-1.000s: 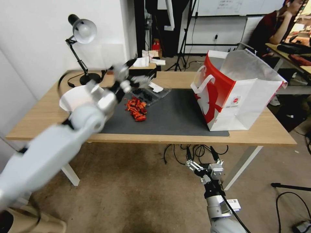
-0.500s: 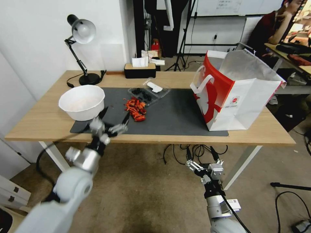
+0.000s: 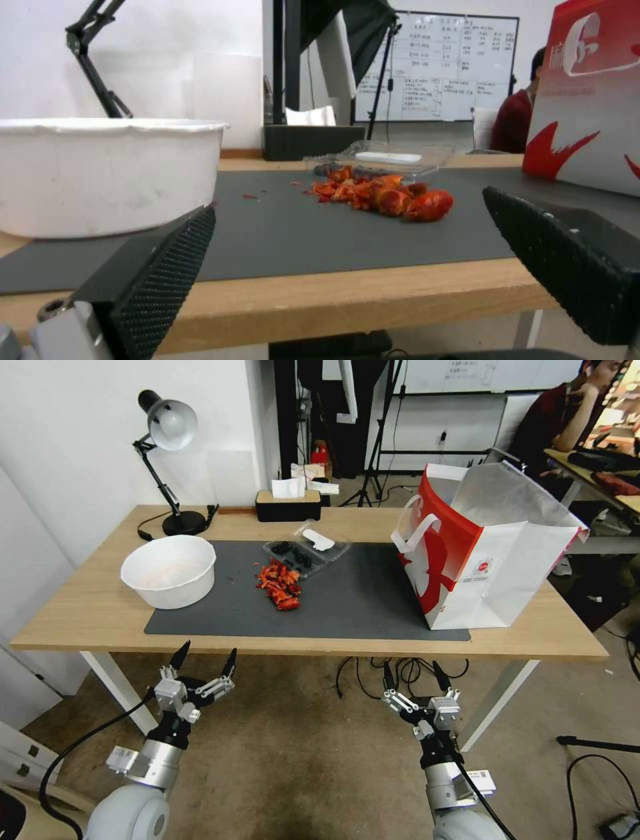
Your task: Pick up the trash from the table and place it into the takeout bag.
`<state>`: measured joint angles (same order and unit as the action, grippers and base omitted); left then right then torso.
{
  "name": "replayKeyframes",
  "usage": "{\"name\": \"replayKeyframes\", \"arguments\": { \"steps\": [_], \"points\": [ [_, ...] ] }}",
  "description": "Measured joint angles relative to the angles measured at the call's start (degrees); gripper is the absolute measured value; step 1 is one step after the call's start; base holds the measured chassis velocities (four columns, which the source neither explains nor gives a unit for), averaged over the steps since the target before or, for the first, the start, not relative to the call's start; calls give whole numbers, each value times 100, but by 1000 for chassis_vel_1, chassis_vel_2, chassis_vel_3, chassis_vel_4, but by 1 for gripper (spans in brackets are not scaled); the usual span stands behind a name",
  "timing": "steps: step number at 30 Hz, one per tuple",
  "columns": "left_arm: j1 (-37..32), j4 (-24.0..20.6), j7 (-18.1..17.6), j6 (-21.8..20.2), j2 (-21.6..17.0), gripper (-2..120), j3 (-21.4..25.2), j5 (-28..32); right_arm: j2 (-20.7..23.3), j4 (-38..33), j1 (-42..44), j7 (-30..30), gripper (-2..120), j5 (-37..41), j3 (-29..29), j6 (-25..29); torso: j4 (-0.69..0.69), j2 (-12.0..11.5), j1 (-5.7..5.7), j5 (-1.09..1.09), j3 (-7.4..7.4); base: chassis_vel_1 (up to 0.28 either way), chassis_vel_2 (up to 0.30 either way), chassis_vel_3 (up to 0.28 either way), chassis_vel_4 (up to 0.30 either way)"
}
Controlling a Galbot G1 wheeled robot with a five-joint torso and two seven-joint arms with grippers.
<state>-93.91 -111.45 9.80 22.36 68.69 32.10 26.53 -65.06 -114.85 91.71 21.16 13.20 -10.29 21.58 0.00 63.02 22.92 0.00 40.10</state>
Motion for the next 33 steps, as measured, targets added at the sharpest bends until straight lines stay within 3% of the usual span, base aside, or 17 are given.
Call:
{"name": "replayKeyframes", "arguments": {
  "steps": [33],
  "points": [
    [31,7,-29,-51,22,100,-22,-2,0,0,0,0,100,0,0,0,0,0,1,0,0,0,0,0,0]
  ]
}}
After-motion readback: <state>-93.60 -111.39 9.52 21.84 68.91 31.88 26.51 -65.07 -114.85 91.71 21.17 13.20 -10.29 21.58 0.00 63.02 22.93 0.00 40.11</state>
